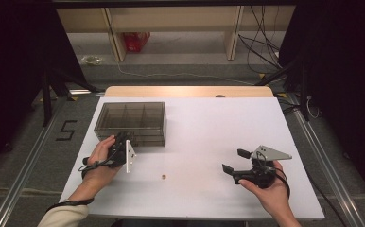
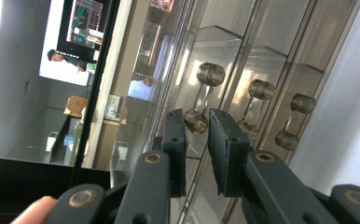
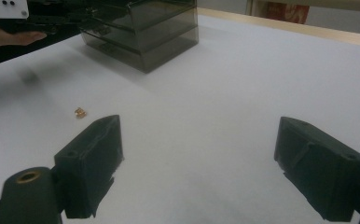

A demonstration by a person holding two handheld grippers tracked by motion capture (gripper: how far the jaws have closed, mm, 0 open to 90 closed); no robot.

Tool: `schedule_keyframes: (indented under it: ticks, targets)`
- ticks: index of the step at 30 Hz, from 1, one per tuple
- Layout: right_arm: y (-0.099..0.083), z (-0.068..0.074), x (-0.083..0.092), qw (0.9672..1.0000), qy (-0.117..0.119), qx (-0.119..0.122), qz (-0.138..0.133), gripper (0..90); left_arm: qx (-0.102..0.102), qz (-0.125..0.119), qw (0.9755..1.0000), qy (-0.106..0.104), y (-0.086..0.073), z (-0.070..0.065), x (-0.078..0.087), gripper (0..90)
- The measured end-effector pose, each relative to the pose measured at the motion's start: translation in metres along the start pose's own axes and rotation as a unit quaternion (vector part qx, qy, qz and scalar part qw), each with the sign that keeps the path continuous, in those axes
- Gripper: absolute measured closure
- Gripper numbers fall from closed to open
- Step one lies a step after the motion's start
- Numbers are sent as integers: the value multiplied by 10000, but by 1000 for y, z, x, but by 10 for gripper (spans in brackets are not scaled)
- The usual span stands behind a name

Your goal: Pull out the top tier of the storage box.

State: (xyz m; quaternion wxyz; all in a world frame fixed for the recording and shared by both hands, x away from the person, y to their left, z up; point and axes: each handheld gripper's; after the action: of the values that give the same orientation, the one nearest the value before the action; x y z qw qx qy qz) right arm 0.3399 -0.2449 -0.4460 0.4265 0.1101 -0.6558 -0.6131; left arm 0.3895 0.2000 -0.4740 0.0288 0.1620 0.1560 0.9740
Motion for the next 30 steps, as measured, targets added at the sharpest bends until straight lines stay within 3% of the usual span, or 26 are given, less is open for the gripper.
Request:
schedule_keyframes:
  ticks: [6, 10, 22, 30]
  targets:
    - [0, 0, 0, 10000, 2, -8, -8, 160, -298, 93, 9995, 98, 4, -3, 0, 781]
    - [0, 0, 0, 10000, 1, -12, -13, 160, -252, 106, 9996, 83, 4, -2, 0, 784]
    - [0, 0, 1, 10000, -7, -4, -16, 160, -446, 147, 9988, 143, 5, -4, 0, 789]
    - [0, 0, 1, 10000, 7, -2, -16, 160, -465, 153, 9986, 175, 5, -5, 1, 792]
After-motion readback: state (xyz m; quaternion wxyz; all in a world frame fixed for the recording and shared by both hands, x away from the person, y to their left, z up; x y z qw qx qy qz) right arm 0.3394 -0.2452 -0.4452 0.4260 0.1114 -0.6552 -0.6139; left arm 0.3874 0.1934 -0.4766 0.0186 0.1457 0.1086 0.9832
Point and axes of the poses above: each handheld gripper's, and its own axes: x roughly backward along the jaws, y roughly out of its top, z roughly to its left, and after that the axes turned 1 degree about -z, right-handed
